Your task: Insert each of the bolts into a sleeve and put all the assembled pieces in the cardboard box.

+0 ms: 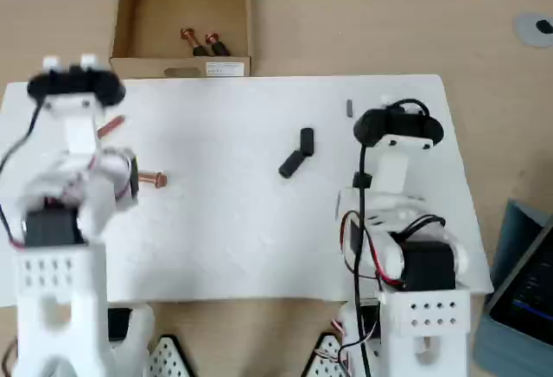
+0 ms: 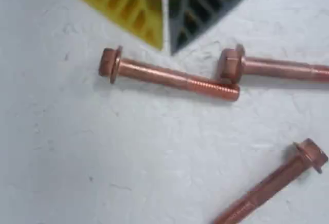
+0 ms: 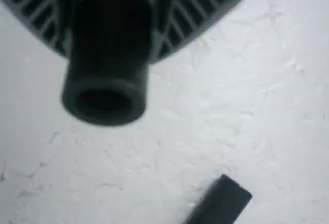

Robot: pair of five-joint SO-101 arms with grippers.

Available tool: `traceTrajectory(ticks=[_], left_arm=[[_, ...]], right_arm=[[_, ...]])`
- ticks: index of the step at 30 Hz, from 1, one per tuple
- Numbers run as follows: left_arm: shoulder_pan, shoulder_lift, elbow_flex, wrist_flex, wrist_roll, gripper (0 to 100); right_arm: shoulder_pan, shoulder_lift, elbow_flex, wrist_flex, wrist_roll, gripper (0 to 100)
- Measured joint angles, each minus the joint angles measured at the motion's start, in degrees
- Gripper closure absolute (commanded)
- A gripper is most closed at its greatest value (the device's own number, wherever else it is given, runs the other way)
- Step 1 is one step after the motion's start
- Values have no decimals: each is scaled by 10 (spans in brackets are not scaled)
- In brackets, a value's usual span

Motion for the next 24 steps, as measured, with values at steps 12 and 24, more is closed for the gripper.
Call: traceTrajectory(ticks=[12, 24], left_arm=[[0, 340, -227, 147, -212, 994], [-12, 446, -240, 192, -608, 993]], right_arm=[[37, -70, 70, -27, 1, 989], [81, -82, 84, -71, 18, 989]])
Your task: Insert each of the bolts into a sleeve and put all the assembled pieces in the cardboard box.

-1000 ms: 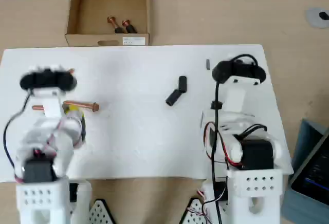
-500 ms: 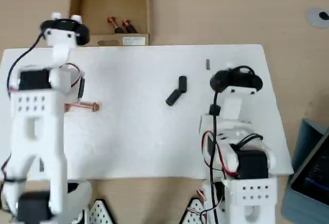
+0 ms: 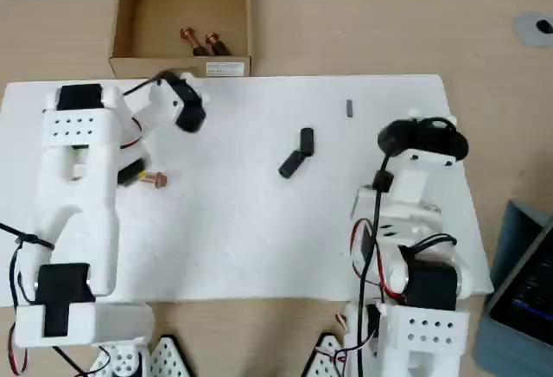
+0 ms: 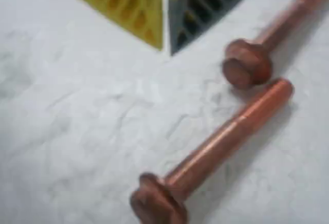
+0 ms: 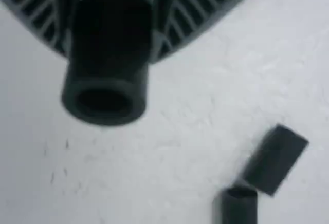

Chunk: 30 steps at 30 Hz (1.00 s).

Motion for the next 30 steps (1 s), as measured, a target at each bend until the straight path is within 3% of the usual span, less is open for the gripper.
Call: traceTrajectory(ticks=[7, 12, 21, 30], left_arm=[[-26, 28, 0, 5, -154, 922], [-32, 55, 0, 5, -167, 906], [-32, 137, 0, -86, -169, 906], [3, 149, -8, -95, -168, 907]], right_arm=[[1, 0, 1, -22, 0, 989], [1, 0, 1, -22, 0, 989], [1, 0, 3, -22, 0, 989], [1, 0, 3, -22, 0, 989]])
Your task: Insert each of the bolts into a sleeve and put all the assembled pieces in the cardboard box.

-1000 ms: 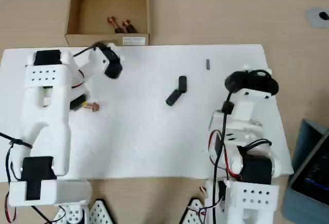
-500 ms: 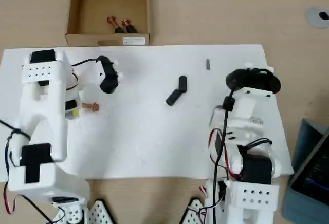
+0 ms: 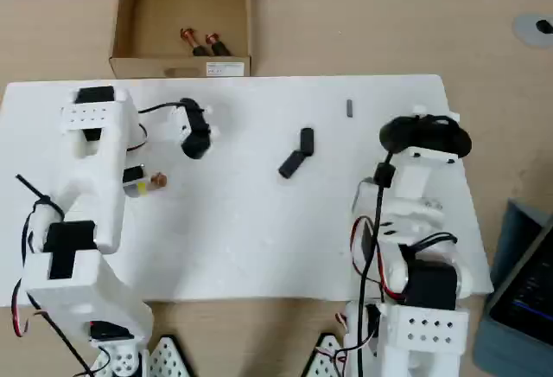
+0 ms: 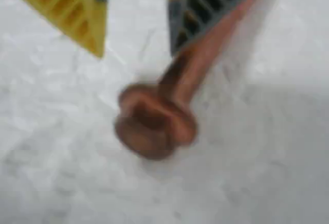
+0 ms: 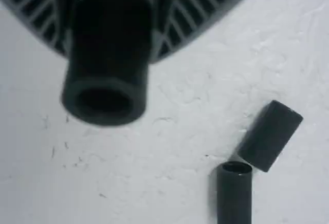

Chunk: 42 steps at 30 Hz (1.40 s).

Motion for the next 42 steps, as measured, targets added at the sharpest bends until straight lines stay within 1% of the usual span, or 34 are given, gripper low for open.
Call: traceTrajectory(ticks=[7, 20, 31, 33, 36, 42], left_arm=[[26, 0, -11, 0, 4, 907], [28, 1, -11, 0, 4, 907], [28, 94, -71, -13, 4, 908], [28, 98, -74, -12, 4, 926], [28, 101, -75, -11, 4, 999], [28, 102, -74, -10, 11, 995]], right_arm=[[0, 0, 0, 0, 0, 989], [0, 0, 0, 0, 0, 989], [0, 0, 0, 0, 0, 989], [0, 0, 0, 0, 0, 989], [0, 0, 0, 0, 0, 989], [0, 0, 0, 0, 0, 989]])
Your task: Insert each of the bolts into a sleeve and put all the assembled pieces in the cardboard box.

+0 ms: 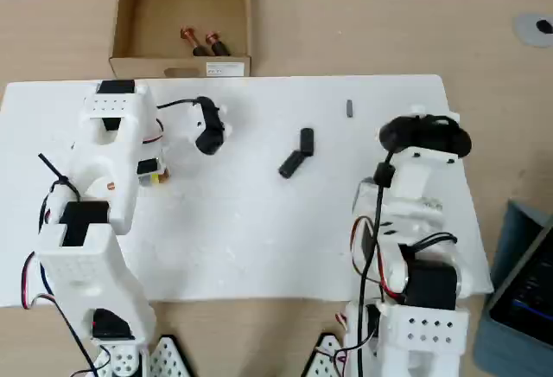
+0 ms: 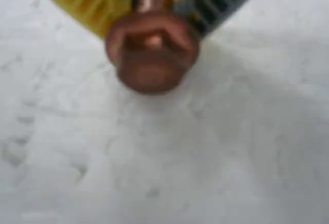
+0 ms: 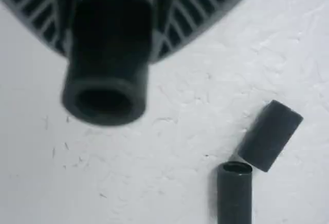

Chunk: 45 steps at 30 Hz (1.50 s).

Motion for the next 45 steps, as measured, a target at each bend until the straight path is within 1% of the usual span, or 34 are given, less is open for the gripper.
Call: traceTrajectory(ticks=[5, 10, 15, 18, 23, 26, 29, 34, 39, 42, 45], left_arm=[[1, 2, -21, 15, 26, 994], [8, 1, -115, 104, 73, 993], [25, -35, -222, 158, 149, 993], [36, -69, -270, 175, 223, 995], [50, -135, -300, 180, 393, 995], [50, -184, -300, 180, 450, 995], [50, -236, -286, 181, 513, 995], [50, -336, -218, 181, 631, 995], [50, -450, -125, 178, 724, 995], [50, -516, -51, 142, 785, 995], [50, -580, 37, 81, 846, 996]], right_arm=[[0, 0, 0, 0, 0, 989], [0, 0, 0, 0, 0, 989], [0, 0, -13, 11, 0, 989], [-10, 0, -41, 40, 0, 989], [-32, 0, -87, 92, 0, 989], [-33, 0, -106, 121, 0, 989], [-33, 0, -122, 155, 0, 989], [-33, -4, -147, 198, 0, 989], [-33, -53, -150, 205, 47, 989], [-33, -95, -140, 197, 69, 989], [-33, -126, -113, 174, 74, 989]])
